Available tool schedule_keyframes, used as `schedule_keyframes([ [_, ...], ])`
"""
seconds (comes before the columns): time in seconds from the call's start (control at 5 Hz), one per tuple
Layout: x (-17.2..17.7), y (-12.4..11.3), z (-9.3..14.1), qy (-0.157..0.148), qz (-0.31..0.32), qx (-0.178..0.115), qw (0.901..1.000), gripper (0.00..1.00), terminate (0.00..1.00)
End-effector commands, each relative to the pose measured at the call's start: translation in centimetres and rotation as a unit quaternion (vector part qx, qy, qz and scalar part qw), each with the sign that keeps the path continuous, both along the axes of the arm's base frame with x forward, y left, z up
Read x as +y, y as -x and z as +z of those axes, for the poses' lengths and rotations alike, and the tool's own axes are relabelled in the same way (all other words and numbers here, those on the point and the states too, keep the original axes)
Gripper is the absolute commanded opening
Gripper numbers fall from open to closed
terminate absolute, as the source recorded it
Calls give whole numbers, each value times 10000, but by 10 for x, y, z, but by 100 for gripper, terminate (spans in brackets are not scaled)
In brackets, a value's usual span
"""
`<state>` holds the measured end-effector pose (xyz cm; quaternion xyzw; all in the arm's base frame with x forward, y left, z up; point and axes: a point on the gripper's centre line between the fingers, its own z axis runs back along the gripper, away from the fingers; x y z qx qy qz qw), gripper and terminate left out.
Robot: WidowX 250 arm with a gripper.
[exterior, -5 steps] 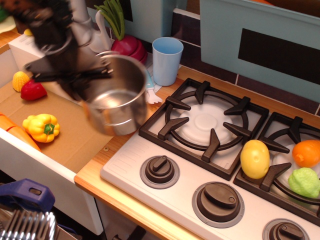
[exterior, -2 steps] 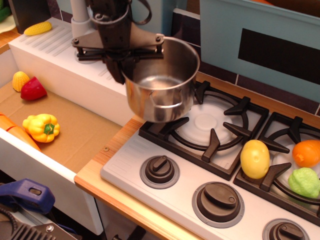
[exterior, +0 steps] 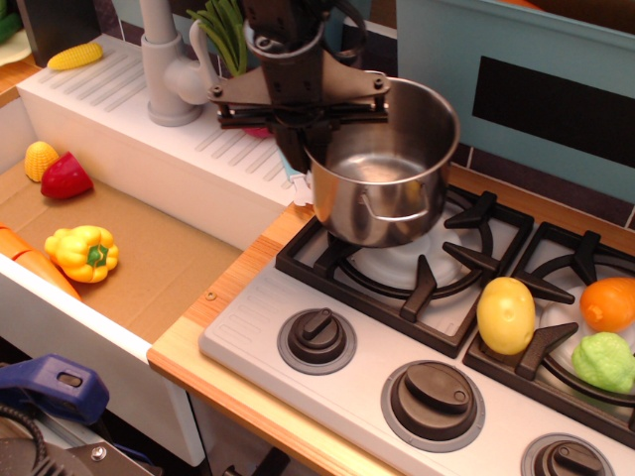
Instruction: Put pot or pan on stove
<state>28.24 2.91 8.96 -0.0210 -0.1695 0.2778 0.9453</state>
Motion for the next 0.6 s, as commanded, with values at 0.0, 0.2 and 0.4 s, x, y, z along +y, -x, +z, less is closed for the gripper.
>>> schedule_keyframes([
  [0.0, -11, -8, 2, 267, -17, -119, 9996, 0, 0],
  [0.2, -15, -5, -4, 410, -30, -103, 9991, 100, 0],
  [0.4, -15, -5, -4, 410, -30, -103, 9991, 100, 100],
])
